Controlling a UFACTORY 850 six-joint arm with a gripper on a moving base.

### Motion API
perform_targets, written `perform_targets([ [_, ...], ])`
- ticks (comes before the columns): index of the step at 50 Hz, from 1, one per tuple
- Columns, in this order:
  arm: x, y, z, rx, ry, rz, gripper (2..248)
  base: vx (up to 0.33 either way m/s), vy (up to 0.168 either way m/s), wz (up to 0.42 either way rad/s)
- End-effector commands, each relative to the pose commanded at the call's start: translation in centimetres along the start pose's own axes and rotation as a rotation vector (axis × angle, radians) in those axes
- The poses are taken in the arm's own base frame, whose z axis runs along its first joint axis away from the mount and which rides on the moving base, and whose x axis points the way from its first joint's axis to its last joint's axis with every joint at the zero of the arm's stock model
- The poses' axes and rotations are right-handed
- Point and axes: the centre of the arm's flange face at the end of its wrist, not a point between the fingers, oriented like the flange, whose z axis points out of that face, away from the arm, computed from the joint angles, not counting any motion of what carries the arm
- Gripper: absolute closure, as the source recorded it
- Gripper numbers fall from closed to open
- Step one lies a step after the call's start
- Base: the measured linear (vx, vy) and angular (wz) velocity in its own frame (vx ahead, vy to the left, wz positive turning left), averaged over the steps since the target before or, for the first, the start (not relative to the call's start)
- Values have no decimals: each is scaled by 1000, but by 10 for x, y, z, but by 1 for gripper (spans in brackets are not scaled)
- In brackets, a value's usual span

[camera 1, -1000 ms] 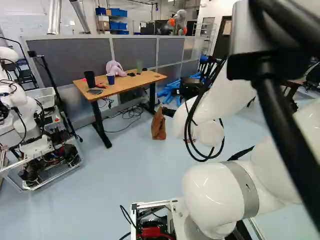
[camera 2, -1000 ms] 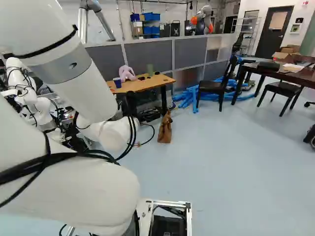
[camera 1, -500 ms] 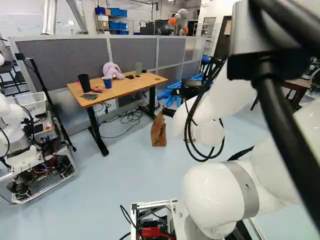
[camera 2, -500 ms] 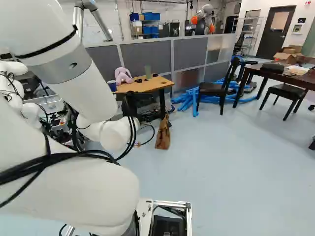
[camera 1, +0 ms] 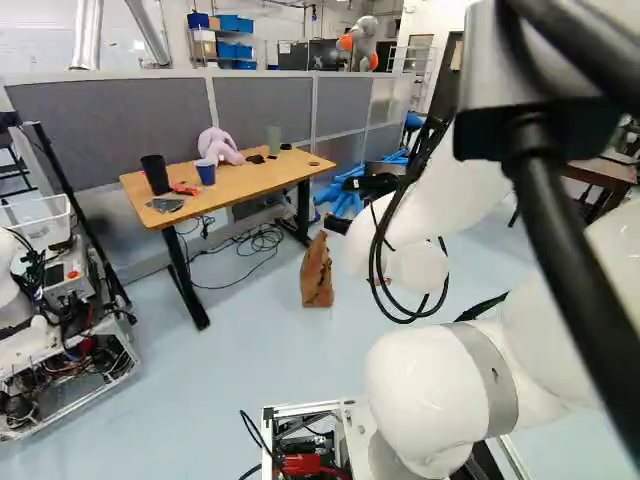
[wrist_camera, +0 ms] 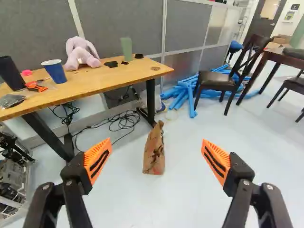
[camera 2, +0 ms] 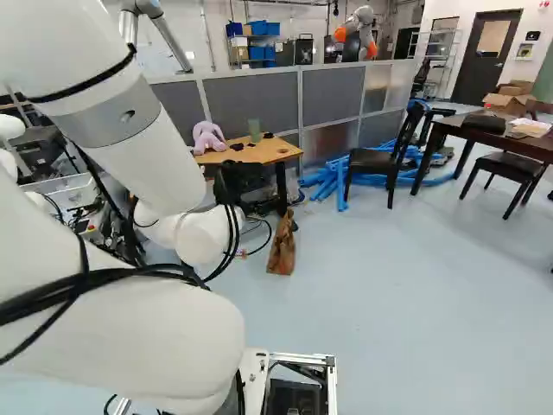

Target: Pick up the bag on the ground and place it on the table

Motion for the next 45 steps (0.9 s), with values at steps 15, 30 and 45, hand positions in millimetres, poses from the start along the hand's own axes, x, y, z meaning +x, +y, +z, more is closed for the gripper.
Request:
perform_targets([
  [15, 0, 0, 0, 0, 0, 0, 3, 200, -38, -2],
  [30, 0, 0, 0, 0, 0, 0, 3, 197, -36, 3],
  [45, 0, 0, 0, 0, 0, 0, 3, 182, -12, -12],
])
